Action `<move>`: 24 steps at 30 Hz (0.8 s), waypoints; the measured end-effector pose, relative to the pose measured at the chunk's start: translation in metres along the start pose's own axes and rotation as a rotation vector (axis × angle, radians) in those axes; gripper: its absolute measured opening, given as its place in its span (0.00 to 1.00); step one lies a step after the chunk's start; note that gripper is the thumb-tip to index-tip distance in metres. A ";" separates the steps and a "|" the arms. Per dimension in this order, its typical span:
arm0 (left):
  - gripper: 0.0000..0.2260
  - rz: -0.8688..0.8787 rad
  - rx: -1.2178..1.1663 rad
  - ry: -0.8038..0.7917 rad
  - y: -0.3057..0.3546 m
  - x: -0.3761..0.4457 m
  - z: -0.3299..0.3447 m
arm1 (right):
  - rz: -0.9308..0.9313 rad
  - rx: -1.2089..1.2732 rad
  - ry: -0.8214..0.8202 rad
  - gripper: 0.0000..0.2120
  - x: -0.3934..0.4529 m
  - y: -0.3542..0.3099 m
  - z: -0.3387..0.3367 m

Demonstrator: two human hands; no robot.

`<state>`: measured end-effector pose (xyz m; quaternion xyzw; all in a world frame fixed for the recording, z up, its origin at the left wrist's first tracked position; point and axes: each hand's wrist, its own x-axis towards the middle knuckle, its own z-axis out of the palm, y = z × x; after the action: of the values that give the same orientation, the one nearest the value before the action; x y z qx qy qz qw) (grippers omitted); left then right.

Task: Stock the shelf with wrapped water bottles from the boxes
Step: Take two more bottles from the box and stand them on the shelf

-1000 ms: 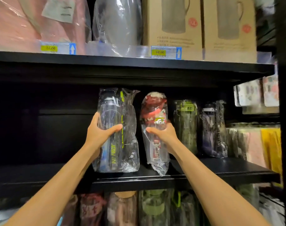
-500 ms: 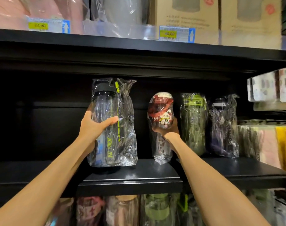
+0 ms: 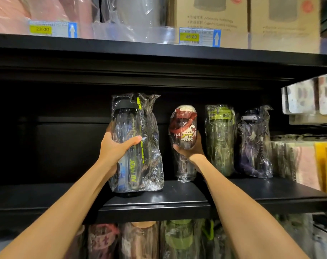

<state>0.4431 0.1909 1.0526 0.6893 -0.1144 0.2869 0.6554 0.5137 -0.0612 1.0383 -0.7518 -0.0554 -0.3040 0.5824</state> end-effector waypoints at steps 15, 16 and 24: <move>0.44 0.019 -0.119 -0.020 -0.004 0.017 0.052 | -0.592 -0.739 -0.333 0.23 -0.178 -0.010 -0.039; 0.45 0.023 -0.097 -0.026 -0.006 0.019 0.055 | -0.638 -0.804 -0.337 0.24 -0.183 -0.006 -0.041; 0.48 0.058 -0.004 -0.089 -0.021 0.031 0.057 | -0.813 -0.939 -0.310 0.21 -0.194 -0.001 -0.050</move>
<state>0.4932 0.1445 1.0535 0.6967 -0.1638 0.2744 0.6423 0.3368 -0.0537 0.9451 -0.8811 -0.2808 -0.3802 0.0144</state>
